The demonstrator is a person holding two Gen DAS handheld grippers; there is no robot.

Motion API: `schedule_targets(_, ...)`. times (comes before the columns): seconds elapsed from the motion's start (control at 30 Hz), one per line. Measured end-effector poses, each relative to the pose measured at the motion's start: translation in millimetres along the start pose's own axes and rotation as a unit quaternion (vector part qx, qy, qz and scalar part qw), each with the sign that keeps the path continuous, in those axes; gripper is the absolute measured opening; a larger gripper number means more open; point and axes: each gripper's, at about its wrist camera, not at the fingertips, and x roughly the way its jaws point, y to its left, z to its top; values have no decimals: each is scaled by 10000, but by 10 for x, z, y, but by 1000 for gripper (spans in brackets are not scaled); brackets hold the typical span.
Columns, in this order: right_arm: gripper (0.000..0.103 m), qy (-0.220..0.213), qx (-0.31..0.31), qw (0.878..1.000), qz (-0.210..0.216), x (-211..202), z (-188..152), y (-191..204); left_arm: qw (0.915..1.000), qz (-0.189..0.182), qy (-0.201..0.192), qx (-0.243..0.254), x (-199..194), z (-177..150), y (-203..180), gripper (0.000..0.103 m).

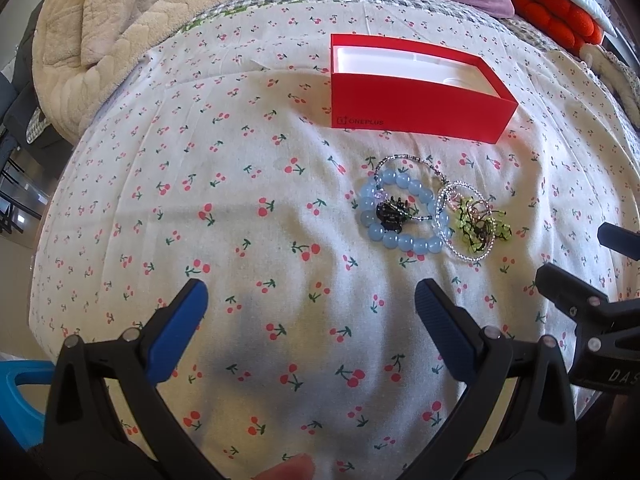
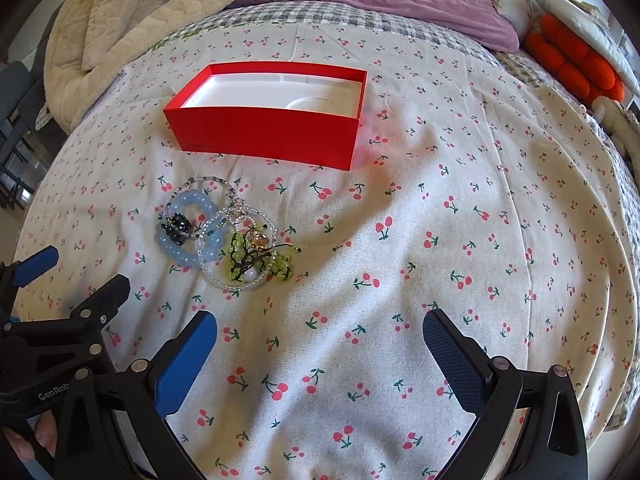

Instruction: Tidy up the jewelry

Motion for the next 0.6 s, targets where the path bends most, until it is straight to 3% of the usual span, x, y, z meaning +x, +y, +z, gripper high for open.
schedule_targets(0.13,103,-42,19,10000,85,-12,34,-36,10000,-40,-79,2,-14,38,41,103)
schedule_targets(0.37,103,64,132,9978,641,35,163,-123,9974,-679,191,172,45,184,100,102)
schedule_targets(0.5,102,163,285,9917,1240,119,285,-206,9915,-1264,280,151,91,326,178,91)
schedule_targets(0.6,88,223,380,9854,1644,201,402,-273,9860,-1636,301,147,151,449,232,77)
